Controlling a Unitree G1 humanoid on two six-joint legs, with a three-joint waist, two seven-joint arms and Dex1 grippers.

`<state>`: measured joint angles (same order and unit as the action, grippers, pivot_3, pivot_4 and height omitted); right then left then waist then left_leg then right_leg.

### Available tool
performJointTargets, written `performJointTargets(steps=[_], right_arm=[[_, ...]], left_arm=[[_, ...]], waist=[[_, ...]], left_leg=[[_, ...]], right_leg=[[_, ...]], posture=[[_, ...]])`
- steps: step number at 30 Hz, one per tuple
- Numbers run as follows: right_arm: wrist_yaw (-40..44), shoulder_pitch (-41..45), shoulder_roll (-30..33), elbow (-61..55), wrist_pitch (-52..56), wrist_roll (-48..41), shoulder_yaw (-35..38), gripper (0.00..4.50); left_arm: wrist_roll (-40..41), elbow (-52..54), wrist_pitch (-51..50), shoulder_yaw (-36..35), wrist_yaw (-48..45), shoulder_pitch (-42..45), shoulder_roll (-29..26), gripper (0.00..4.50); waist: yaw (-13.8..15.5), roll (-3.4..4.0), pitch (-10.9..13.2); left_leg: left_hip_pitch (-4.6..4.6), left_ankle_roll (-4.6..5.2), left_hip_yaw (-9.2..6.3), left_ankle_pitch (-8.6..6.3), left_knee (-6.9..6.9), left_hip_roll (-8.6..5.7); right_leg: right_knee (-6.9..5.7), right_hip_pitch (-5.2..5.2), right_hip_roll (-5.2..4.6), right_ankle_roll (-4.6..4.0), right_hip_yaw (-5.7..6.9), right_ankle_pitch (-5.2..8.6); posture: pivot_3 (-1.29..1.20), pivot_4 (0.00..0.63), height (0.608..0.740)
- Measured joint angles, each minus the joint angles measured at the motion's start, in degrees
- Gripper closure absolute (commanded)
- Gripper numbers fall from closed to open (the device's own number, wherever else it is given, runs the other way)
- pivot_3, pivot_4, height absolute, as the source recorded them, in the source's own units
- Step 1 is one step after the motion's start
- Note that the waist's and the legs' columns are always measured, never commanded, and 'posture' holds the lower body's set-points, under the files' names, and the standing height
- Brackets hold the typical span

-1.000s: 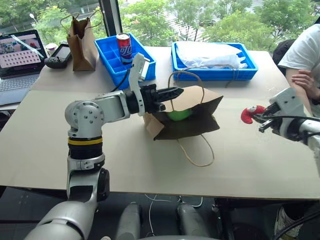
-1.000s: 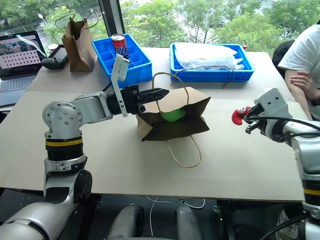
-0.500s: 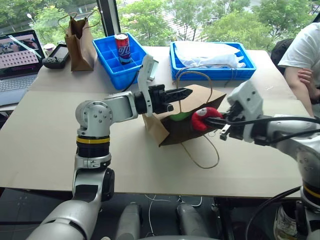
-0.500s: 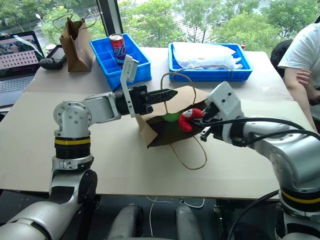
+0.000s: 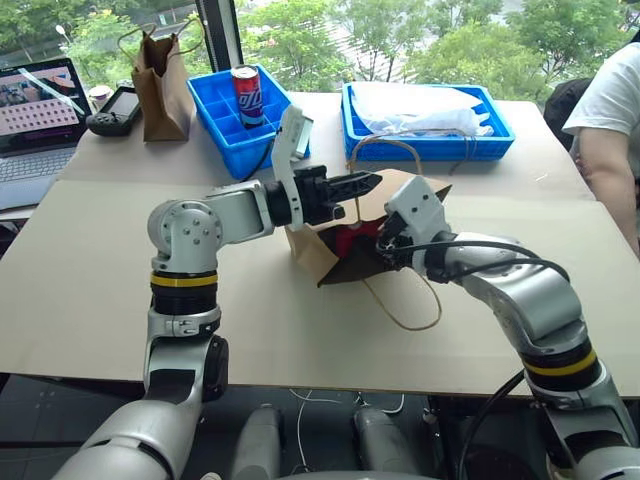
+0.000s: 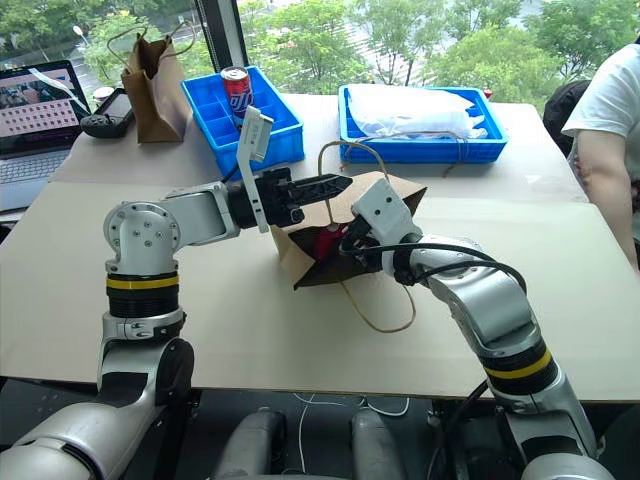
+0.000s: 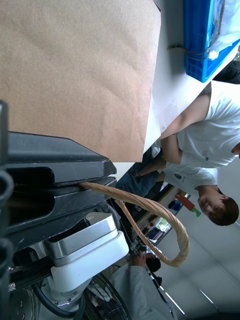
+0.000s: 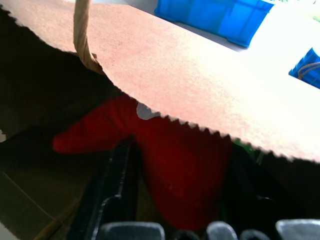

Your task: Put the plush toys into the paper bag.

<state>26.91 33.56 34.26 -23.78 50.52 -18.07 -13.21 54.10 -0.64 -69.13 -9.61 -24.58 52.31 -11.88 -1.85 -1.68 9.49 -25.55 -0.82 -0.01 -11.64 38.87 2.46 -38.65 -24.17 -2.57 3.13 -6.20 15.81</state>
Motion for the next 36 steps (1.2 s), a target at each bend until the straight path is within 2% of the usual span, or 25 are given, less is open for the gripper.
performJointTargets(steps=[2, 6, 12, 18, 20, 22, 29, 32, 33, 36], right_arm=[[0.5, -0.4, 0.6, -0.3, -0.4, 0.6, 0.1, 0.04], [1.4, -2.8, 2.4, -4.5, 1.5, -1.1, 4.8, 0.04], [4.9, -5.8, 5.3, -13.6, 9.4, -10.8, 17.4, 0.04], [12.4, -16.7, 13.9, -17.2, 17.9, -23.3, 36.5, 0.04], [12.5, -20.5, 12.6, -16.9, 22.4, -27.6, 40.4, 0.04], [10.7, -23.6, 7.8, -16.5, 25.8, -31.3, 42.2, 0.04], [1.6, -30.4, -7.0, -14.7, 30.2, -37.6, 40.9, 0.04], [-2.9, -30.3, -13.9, -12.4, 30.0, -43.2, 41.6, 0.74], [-4.5, -30.0, -15.9, -11.6, 29.5, -46.2, 42.4, 1.14], [-9.6, -28.7, -16.8, -9.7, 26.1, -57.0, 43.9, 2.1]], left_arm=[[0.0, 0.1, 0.0, -0.1, 0.2, 0.0, 0.0, 4.5], [0.1, 0.7, 0.0, -0.4, 0.4, 0.0, -0.5, 4.5], [0.0, 0.7, 0.0, -0.2, -0.4, 0.1, -1.6, 4.5], [-0.7, -0.4, 0.4, 0.6, -2.3, 1.4, -2.8, 4.5], [-0.9, -0.5, 0.5, 0.7, -2.6, 1.4, -2.8, 4.5], [-1.1, -0.6, 0.5, 1.0, -2.8, 1.5, -2.4, 4.5], [-1.2, -0.6, 0.5, 1.5, -3.0, 1.7, -2.0, 4.5], [-1.2, -0.6, 0.5, 1.5, -3.0, 1.7, -2.0, 4.5], [-1.2, -0.6, 0.5, 1.4, -2.9, 1.7, -2.0, 4.5], [-1.2, -0.6, 0.5, 1.3, -2.6, 1.7, -2.1, 4.5]], waist=[[0.1, 0.0, 0.0], [0.3, 0.0, 0.0], [0.5, 0.0, 0.0], [1.1, -0.01, 0.0], [1.1, -0.01, 0.0], [0.7, -0.01, 0.0], [0.5, 0.04, 0.0], [0.4, 0.04, 0.0], [0.4, 0.04, 0.0], [0.4, 0.05, 0.0]], left_leg=[[0.0, 0.0, 0.0, 0.0, 0.0, 0.0], [-0.01, 0.0, -0.01, 0.0, 0.0, 0.0], [0.0, 0.0, -0.04, 0.0, 0.0, 0.01], [0.01, 0.02, -0.05, -0.01, 0.0, 0.01], [0.01, 0.02, -0.07, -0.01, -0.01, 0.02], [0.04, 0.02, -0.06, -0.01, -0.02, 0.04], [0.05, 0.01, -0.02, 0.0, -0.02, 0.03], [0.04, 0.01, -0.03, 0.0, -0.02, 0.03], [0.03, 0.01, -0.04, 0.0, -0.01, 0.04], [0.03, 0.01, -0.02, 0.0, -0.01, 0.03]], right_leg=[[0.0, 0.01, 0.0, 0.0, 0.01, 0.0], [0.01, 0.01, 0.0, 0.0, 0.01, 0.0], [0.0, 0.03, 0.01, 0.0, 0.04, 0.0], [0.18, 0.16, -0.01, 0.0, 0.09, 0.0], [0.17, 0.17, 0.01, 0.0, 0.09, 0.0], [0.1, 0.14, 0.06, 0.0, 0.06, 0.0], [-0.02, 0.06, 0.07, 0.0, 0.0, 0.01], [-0.01, 0.06, 0.07, 0.0, 0.0, 0.01], [-0.02, 0.06, 0.07, 0.0, 0.01, 0.01], [-0.01, 0.07, 0.05, 0.0, 0.0, 0.01]], posture=[[0.0, 0.15, 0.698], [0.0, 0.15, 0.698], [0.0, 0.15, 0.698], [0.0, 0.15, 0.698], [0.0, 0.15, 0.698], [0.0, 0.15, 0.698], [0.0, 0.15, 0.698], [0.0, 0.15, 0.698], [0.0, 0.15, 0.698], [0.0, 0.15, 0.698]])
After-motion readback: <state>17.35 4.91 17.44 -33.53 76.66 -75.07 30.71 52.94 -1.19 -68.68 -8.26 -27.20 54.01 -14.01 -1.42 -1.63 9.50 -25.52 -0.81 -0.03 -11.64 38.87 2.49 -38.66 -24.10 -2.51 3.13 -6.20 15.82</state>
